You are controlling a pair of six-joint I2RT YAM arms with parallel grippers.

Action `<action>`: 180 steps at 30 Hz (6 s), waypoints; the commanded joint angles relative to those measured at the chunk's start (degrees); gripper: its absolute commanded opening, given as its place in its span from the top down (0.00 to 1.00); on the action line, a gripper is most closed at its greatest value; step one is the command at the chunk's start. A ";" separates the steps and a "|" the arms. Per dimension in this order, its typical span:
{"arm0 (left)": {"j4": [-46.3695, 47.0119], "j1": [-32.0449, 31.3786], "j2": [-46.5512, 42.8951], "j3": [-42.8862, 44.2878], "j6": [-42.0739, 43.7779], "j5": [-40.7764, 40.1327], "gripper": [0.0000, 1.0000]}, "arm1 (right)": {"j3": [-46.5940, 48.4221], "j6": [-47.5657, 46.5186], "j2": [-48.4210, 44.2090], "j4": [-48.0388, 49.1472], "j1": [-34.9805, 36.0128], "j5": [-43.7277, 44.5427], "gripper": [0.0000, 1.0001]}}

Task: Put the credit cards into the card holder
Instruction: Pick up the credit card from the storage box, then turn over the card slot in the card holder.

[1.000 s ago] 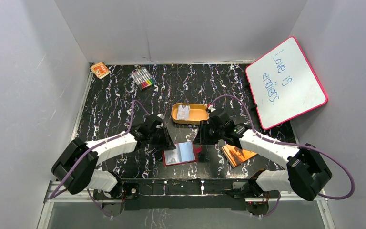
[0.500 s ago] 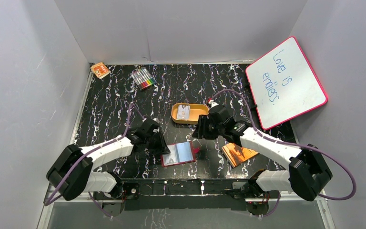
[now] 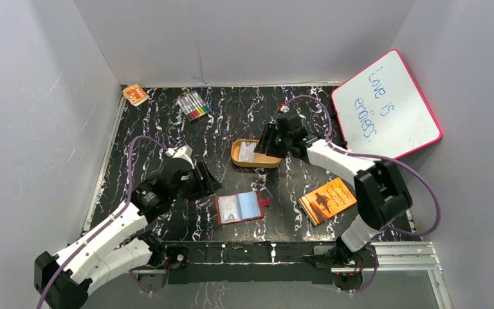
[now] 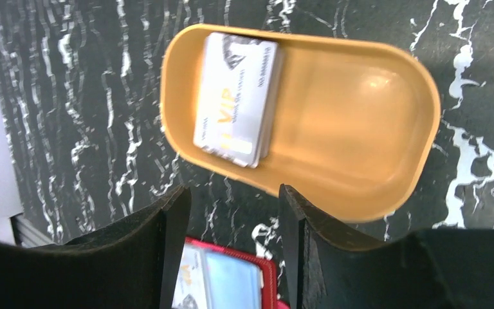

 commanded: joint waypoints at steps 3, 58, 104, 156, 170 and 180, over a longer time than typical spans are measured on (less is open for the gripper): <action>-7.38 0.15 -4.48 -2.64 -2.66 -4.26 0.42 | 6.08 1.15 7.91 3.56 -1.47 -3.48 0.38; -8.18 0.15 -3.90 -4.98 -5.30 -3.68 0.43 | 2.17 4.39 12.74 7.81 -5.71 -9.60 0.84; -3.68 0.15 -2.67 0.70 -6.78 -1.36 0.43 | 1.01 30.60 -21.10 -11.42 -9.77 -29.48 1.00; 1.49 -10.11 45.17 15.89 0.24 -3.18 0.53 | -27.04 -2.54 -30.78 -6.68 4.74 -15.54 1.00; 0.64 -10.89 44.79 14.41 -0.09 -4.81 0.95 | -28.27 -3.03 -30.68 -5.54 4.75 -18.03 1.00; 0.68 -10.87 44.30 13.26 -1.24 -5.05 1.00 | -27.88 -4.47 -24.60 -2.04 5.31 -25.27 1.00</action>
